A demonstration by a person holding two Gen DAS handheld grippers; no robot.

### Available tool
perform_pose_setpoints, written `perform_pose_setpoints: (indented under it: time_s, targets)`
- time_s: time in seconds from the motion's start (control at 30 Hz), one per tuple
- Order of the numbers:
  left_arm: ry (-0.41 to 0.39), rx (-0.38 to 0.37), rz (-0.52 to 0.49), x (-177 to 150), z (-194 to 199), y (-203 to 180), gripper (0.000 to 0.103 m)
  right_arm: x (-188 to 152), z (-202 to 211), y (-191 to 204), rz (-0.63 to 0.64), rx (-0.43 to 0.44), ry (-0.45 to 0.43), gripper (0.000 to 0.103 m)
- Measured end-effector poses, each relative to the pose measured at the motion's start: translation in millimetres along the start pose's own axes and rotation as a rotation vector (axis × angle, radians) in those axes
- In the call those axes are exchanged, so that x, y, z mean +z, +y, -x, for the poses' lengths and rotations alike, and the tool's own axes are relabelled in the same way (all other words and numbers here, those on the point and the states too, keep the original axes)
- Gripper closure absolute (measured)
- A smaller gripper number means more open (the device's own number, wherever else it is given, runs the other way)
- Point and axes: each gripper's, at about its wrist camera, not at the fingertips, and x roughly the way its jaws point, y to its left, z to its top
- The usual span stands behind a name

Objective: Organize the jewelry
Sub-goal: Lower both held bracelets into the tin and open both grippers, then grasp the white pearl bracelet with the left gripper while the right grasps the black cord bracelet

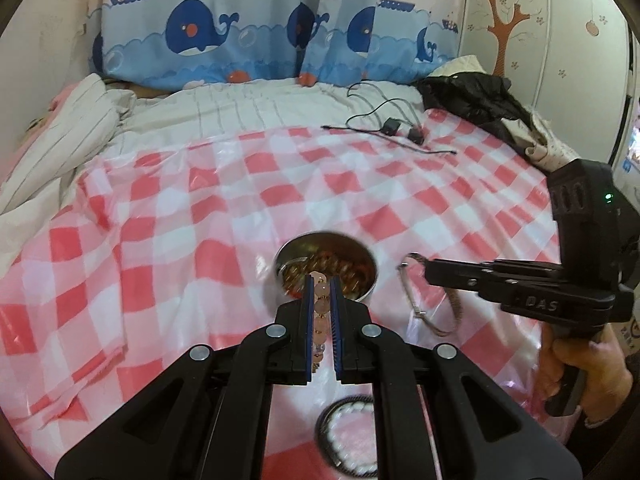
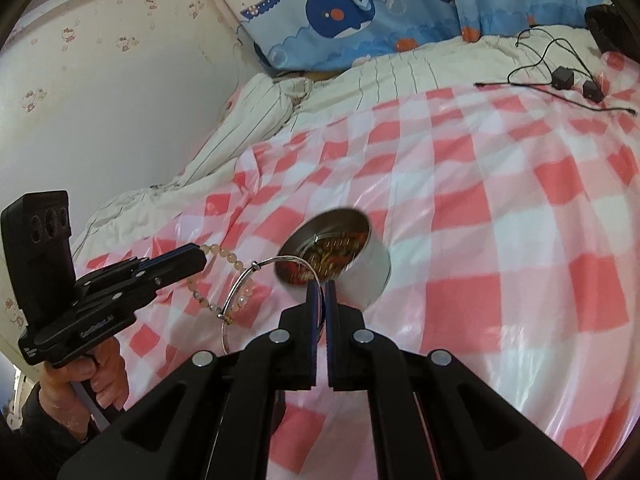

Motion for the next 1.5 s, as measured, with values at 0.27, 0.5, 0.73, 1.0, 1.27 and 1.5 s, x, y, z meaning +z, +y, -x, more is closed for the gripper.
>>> perform_pose_setpoints:
  time_s: [0.27, 0.5, 0.73, 1.0, 1.27, 1.5]
  targets:
    - [-0.022, -0.1, 0.021, 31, -28, -10, 0.096, 13, -3, -7, 0.008, -0.033, -0.009, 0.098]
    - [0.114, -0.034, 0.13, 21, -83, 24, 0.09, 26, -22, -6, 0.057, -0.085, 0.014, 0.098]
    - [0.068, 0.023, 0.148, 6, -44, 48, 0.067, 38, -58, 10, 0.124, -0.098, 0.047, 0.098]
    - [0.095, 0.064, 0.077, -42, -9, 27, 0.056, 33, -56, 13, 0.153, -0.184, 0.03, 0.076]
    - [0.164, 0.053, 0.049, -81, 3, 16, 0.052, -45, 3, 3, 0.059, -0.187, 0.112, 0.056]
    - [0.183, 0.121, 0.014, -82, 6, 19, 0.051, -60, -10, 35, 0.13, -0.074, 0.157, 0.056]
